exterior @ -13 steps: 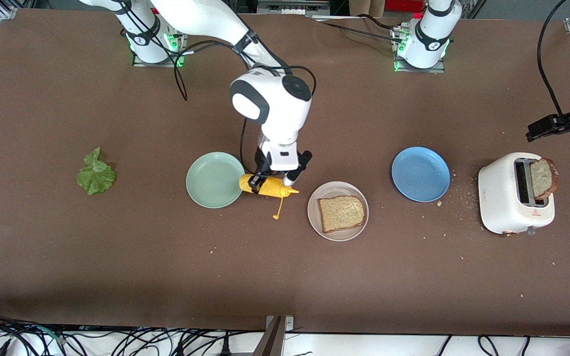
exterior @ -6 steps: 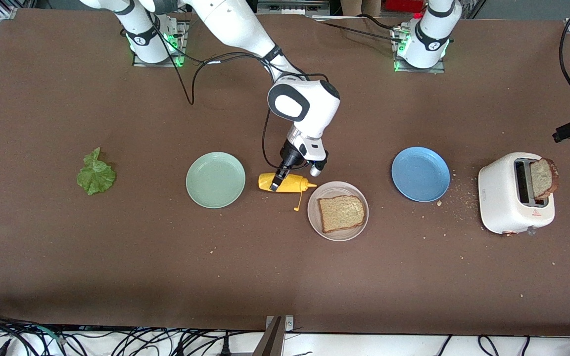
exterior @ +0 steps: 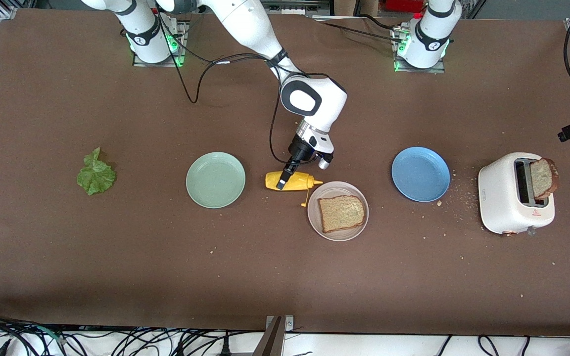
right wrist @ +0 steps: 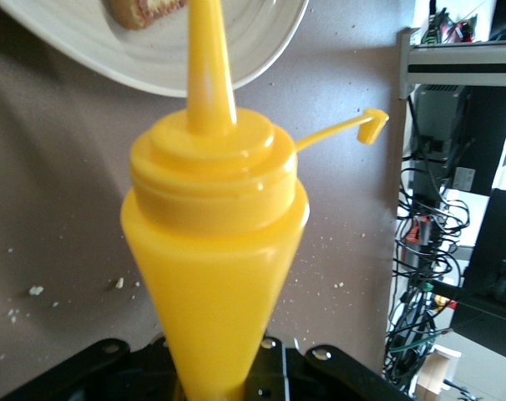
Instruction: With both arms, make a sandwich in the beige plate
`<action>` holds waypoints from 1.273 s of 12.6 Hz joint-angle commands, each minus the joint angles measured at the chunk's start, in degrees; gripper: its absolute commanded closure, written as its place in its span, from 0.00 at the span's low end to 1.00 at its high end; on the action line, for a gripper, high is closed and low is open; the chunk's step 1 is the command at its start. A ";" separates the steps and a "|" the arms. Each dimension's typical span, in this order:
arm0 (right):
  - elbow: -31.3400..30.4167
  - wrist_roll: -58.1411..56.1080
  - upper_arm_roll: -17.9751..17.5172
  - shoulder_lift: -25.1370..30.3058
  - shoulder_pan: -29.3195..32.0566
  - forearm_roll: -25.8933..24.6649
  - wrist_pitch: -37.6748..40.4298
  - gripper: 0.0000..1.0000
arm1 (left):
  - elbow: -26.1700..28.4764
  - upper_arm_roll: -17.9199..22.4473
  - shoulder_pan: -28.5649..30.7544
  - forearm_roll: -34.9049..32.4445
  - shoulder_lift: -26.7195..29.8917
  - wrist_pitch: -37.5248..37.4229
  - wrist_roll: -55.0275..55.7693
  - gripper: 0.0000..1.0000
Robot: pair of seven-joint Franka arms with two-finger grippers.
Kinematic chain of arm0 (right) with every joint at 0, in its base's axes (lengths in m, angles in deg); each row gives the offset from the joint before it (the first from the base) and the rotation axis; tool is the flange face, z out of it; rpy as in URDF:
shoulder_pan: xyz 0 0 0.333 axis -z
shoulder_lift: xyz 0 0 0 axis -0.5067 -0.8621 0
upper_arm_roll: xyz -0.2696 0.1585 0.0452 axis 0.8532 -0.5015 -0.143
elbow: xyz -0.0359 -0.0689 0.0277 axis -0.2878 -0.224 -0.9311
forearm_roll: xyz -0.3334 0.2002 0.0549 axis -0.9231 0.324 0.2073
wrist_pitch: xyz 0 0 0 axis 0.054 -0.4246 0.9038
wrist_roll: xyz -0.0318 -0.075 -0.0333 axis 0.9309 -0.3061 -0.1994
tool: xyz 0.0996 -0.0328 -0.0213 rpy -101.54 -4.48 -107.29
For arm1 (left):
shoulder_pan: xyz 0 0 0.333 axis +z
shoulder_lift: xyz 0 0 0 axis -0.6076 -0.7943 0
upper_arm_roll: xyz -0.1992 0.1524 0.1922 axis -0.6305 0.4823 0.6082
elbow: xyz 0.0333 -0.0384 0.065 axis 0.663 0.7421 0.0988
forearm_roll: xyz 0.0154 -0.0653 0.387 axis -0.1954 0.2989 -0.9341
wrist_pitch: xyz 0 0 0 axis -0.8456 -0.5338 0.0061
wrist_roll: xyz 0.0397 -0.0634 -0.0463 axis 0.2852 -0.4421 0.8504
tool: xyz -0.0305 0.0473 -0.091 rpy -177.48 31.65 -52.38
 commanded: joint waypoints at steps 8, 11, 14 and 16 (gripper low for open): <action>5.99 -33.14 2.07 10.52 12.43 21.17 1.06 1.00 | -1.03 -0.50 0.21 -1.48 -0.35 -0.70 -0.17 0.00; 5.90 -48.17 2.16 16.42 20.15 33.99 3.06 1.00 | -0.86 -0.51 0.21 -1.13 -0.79 -0.79 0.00 0.00; 5.29 -57.95 1.90 21.87 29.73 48.84 8.94 1.00 | -0.86 -0.68 0.82 -0.60 -2.37 -0.79 0.09 0.00; 4.41 -65.23 1.99 23.28 35.19 58.78 14.65 1.00 | -1.12 -0.77 0.30 0.46 -5.77 -0.70 0.53 0.00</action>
